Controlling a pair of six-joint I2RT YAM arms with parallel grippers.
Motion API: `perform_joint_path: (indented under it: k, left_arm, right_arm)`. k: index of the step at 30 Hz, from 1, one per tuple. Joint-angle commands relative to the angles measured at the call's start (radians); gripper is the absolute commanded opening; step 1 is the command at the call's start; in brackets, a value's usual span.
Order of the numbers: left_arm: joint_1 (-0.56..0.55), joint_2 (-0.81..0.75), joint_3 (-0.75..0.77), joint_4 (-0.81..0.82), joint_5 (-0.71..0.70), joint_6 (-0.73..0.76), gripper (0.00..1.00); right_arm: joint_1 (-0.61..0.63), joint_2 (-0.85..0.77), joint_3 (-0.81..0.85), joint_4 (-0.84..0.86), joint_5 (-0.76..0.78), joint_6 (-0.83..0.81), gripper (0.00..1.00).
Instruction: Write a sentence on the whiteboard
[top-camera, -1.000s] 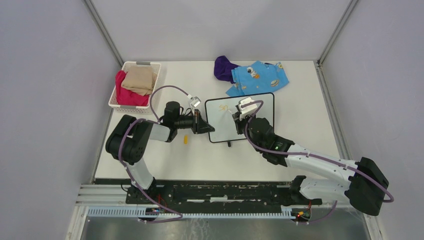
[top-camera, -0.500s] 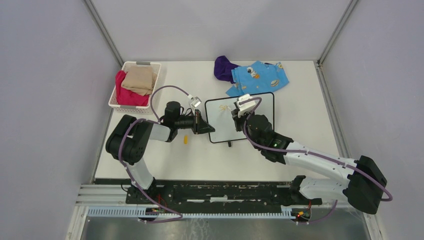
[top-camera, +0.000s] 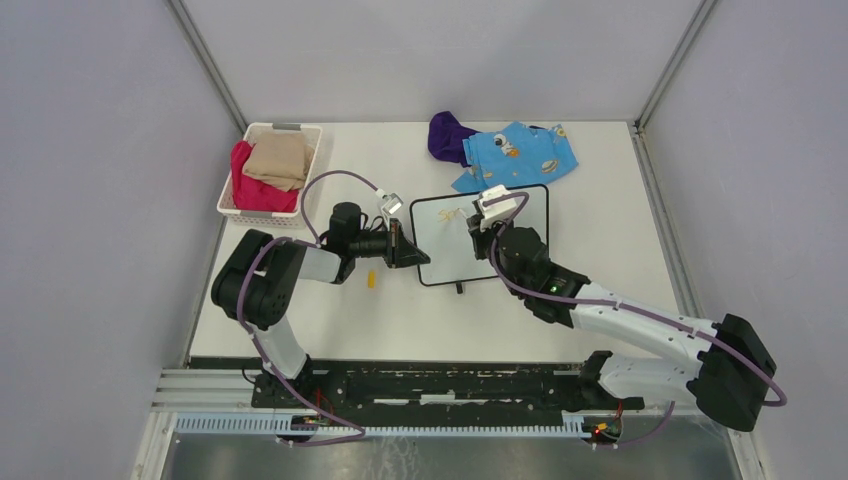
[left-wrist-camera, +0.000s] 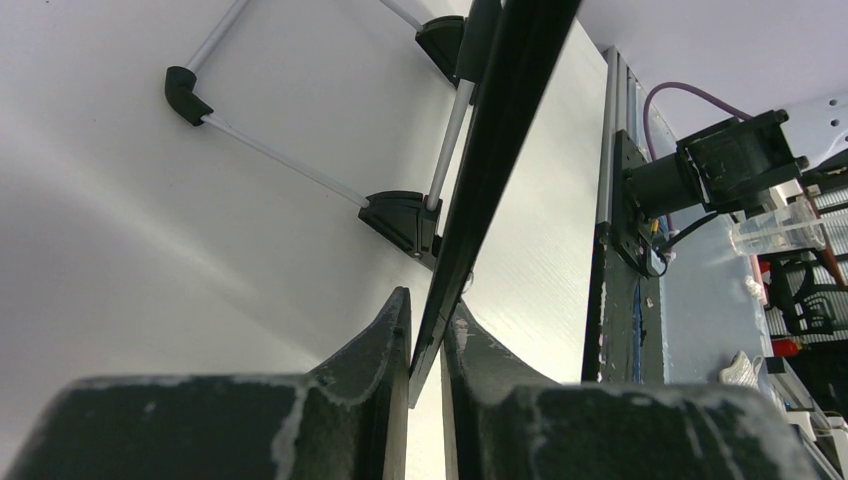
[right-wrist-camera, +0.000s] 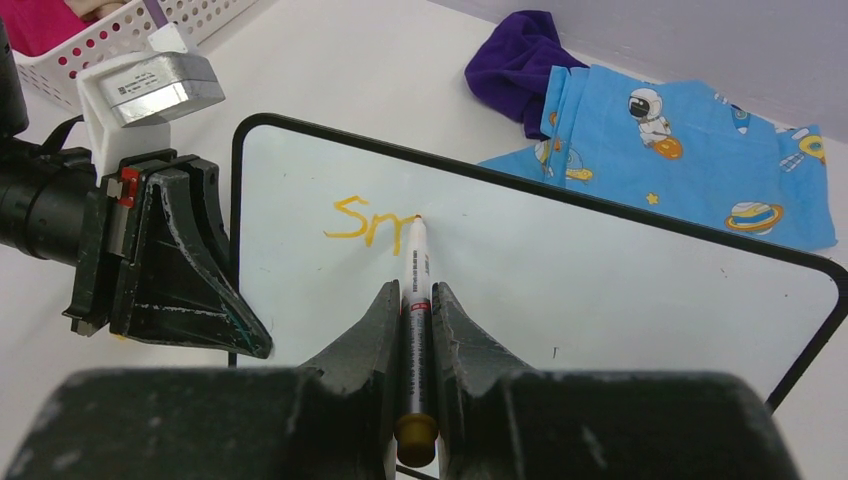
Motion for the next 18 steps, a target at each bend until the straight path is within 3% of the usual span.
perform_joint_path:
  k: [1,18]
  left_arm:
    - [-0.001,-0.010,0.012,-0.049,-0.036,0.049,0.03]
    - [-0.007,-0.013,0.017,-0.070,-0.040,0.060,0.03]
  right_arm:
    - [-0.016,-0.028,-0.017,0.001,0.046,-0.003,0.00]
    - [-0.015,-0.062,-0.083,-0.018,0.018,0.022,0.00]
